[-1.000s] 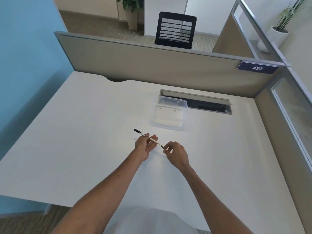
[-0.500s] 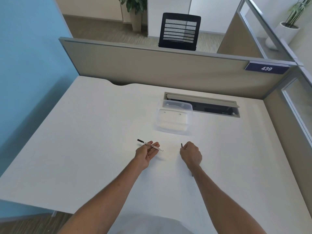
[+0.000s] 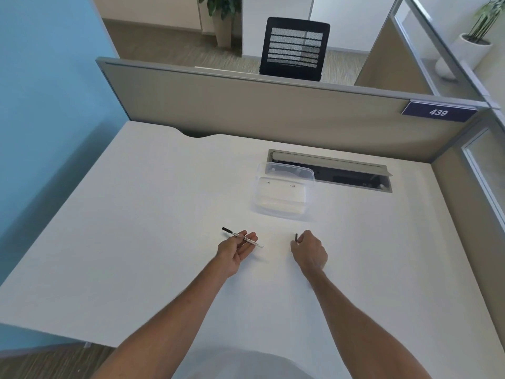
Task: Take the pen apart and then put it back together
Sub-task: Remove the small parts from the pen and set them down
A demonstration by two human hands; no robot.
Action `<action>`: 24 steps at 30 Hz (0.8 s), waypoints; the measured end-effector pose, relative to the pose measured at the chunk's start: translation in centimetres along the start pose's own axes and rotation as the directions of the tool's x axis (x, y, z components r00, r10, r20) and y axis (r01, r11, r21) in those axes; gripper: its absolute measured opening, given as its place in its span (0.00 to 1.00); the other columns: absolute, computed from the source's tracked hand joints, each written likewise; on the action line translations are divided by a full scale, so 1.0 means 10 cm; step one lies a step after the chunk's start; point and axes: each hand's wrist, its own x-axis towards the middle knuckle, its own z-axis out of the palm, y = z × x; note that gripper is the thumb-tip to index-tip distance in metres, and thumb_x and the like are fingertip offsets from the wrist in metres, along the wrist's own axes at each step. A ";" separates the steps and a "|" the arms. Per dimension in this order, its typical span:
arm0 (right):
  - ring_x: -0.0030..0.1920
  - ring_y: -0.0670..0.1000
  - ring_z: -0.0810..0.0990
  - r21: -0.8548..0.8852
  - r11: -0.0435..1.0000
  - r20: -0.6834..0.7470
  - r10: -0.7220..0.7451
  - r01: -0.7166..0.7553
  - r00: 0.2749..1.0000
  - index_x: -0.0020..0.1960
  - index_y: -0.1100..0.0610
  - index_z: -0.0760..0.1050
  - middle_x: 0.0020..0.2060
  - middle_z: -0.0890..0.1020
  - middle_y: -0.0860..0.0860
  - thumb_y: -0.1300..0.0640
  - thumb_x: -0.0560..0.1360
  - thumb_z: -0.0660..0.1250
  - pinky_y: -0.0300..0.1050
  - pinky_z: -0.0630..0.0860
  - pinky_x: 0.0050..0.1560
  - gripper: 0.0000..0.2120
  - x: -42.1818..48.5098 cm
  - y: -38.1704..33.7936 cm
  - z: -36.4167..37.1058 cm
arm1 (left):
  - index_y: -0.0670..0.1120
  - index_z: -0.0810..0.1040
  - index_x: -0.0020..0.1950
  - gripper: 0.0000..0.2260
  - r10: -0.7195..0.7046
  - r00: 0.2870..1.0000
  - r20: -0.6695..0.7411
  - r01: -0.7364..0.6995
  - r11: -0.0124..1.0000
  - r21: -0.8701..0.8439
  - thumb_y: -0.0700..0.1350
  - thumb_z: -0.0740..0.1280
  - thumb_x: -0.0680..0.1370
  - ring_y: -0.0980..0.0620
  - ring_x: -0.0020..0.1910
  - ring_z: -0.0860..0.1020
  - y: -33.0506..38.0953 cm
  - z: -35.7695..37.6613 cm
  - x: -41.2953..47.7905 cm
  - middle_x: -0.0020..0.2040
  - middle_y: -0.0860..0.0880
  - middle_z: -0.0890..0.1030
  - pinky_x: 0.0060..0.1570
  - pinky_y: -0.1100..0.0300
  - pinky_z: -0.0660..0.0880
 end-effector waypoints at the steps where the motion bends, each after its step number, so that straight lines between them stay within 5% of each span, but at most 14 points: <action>1: 0.53 0.60 0.85 0.002 1.000 -0.002 0.001 -0.001 1.000 0.56 0.54 0.78 0.53 0.85 0.52 0.49 0.81 0.70 0.47 0.74 0.48 0.09 0.00 0.01 0.00 | 0.37 0.79 0.61 0.09 -0.001 1.000 0.004 0.001 1.000 0.001 0.35 0.59 0.89 0.41 0.53 0.86 0.00 0.01 0.00 0.56 0.36 0.86 0.41 0.53 0.88; 9: 0.45 0.59 0.80 0.060 0.998 -0.092 -0.006 0.012 0.996 0.51 0.54 0.77 0.49 0.84 0.50 0.51 0.83 0.64 0.49 0.72 0.45 0.07 -0.09 0.08 -0.06 | 0.38 0.80 0.60 0.08 0.029 1.000 -0.007 -0.028 0.999 0.034 0.34 0.61 0.88 0.41 0.52 0.87 0.01 0.01 -0.02 0.55 0.37 0.87 0.45 0.53 0.88; 14: 0.45 0.53 0.81 0.156 0.969 -0.143 -0.170 0.192 0.975 0.52 0.51 0.78 0.50 0.85 0.42 0.56 0.84 0.63 0.48 0.72 0.43 0.06 -0.29 0.15 -0.08 | 0.39 0.81 0.62 0.07 0.242 0.968 -0.059 -0.233 0.963 0.134 0.38 0.67 0.86 0.43 0.51 0.89 -0.05 -0.01 -0.01 0.56 0.39 0.89 0.52 0.54 0.86; 24: 0.38 0.39 0.78 0.205 0.925 -0.041 -0.320 0.321 0.947 0.52 0.45 0.80 0.48 0.84 0.37 0.54 0.83 0.66 0.42 0.70 0.39 0.06 -0.44 0.16 0.00 | 0.43 0.83 0.54 0.02 0.619 0.766 0.171 -0.608 0.612 0.506 0.41 0.71 0.84 0.49 0.55 0.89 -0.20 -0.02 -0.12 0.52 0.46 0.91 0.61 0.44 0.85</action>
